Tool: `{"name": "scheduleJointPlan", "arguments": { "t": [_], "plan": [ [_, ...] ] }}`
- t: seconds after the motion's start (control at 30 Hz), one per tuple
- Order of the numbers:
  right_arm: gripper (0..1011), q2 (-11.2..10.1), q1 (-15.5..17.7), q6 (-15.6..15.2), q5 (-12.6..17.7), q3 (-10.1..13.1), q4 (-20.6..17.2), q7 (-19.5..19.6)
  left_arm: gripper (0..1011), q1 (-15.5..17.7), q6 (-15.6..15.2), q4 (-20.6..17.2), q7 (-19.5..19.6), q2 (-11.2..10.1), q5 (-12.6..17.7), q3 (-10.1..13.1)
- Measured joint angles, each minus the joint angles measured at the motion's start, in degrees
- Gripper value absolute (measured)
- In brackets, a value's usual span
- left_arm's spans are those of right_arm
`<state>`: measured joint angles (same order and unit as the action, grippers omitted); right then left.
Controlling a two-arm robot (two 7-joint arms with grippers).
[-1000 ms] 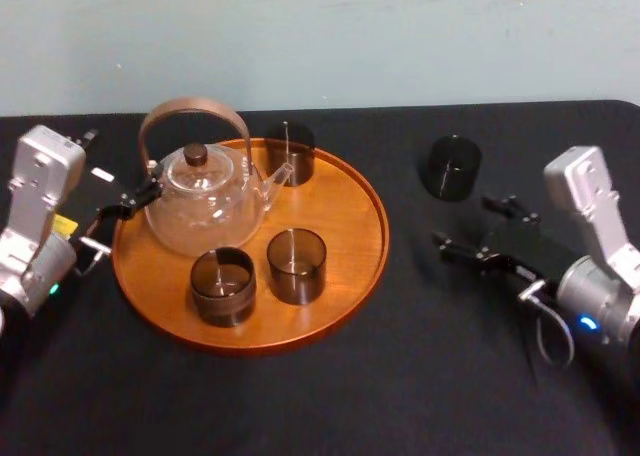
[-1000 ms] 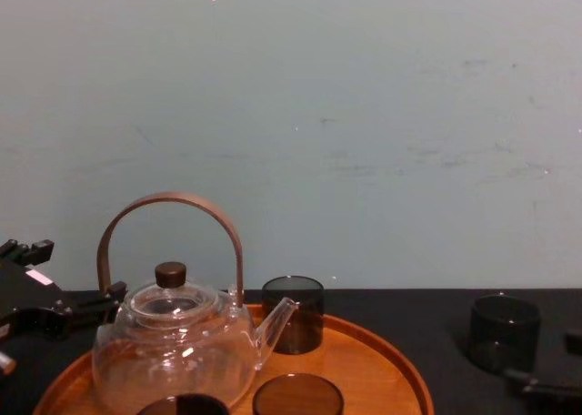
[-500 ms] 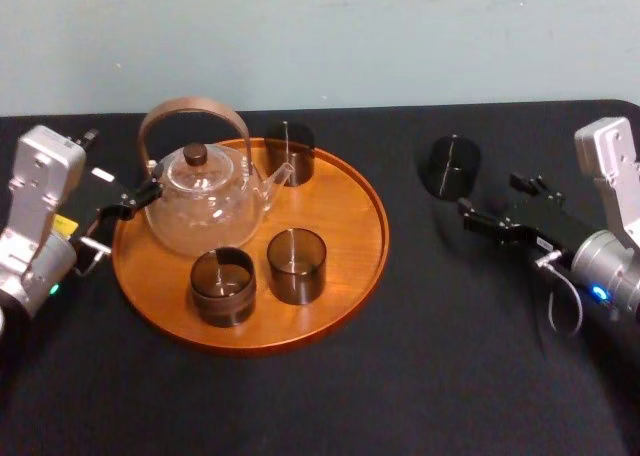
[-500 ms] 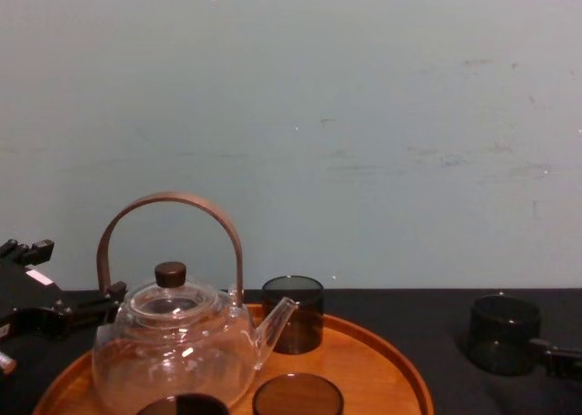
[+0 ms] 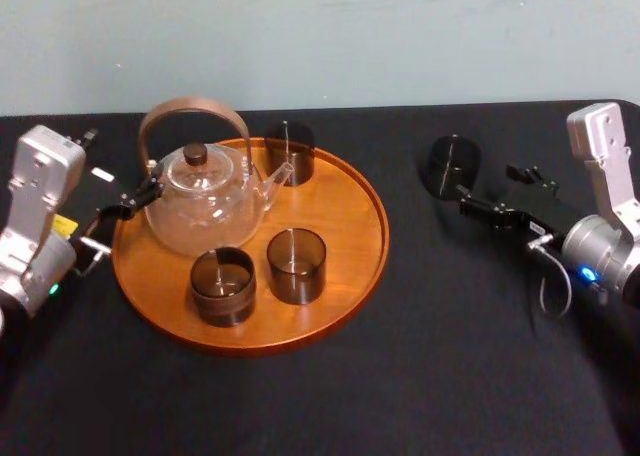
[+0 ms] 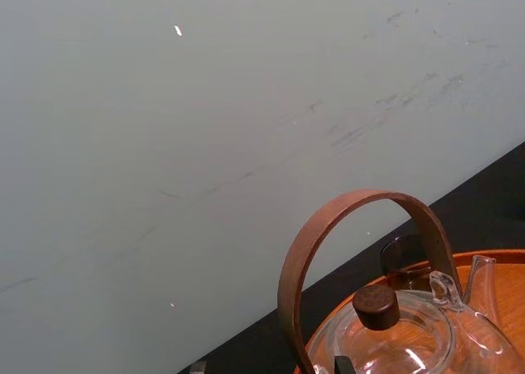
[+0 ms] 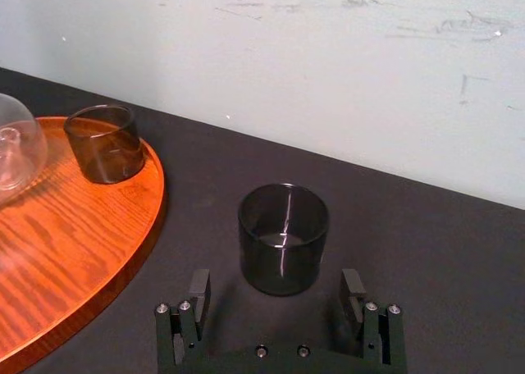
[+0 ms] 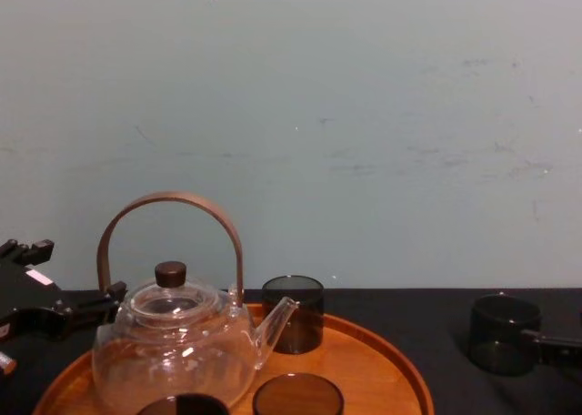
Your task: Pick up the glass from the table and place it on the tray.
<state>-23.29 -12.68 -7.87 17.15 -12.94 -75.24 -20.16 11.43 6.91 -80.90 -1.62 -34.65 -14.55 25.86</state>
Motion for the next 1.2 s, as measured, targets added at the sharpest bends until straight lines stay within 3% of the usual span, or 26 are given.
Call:
{"name": "scheduleJointPlan", "arguments": {
  "t": [0.53, 1.2],
  "plan": [
    [1003, 1.31, -3.81, -0.15, -0.58, -1.00, 4.16, -0.48, 1009, 0.00, 0.00, 0.00, 0.00, 0.00, 0.00, 0.00],
    [1002, 4.02, -10.29, -1.33, -1.78, -2.22, 12.55, -0.51, 1009, 0.00, 0.00, 0.00, 0.00, 0.00, 0.00, 0.00]
  ]
}}
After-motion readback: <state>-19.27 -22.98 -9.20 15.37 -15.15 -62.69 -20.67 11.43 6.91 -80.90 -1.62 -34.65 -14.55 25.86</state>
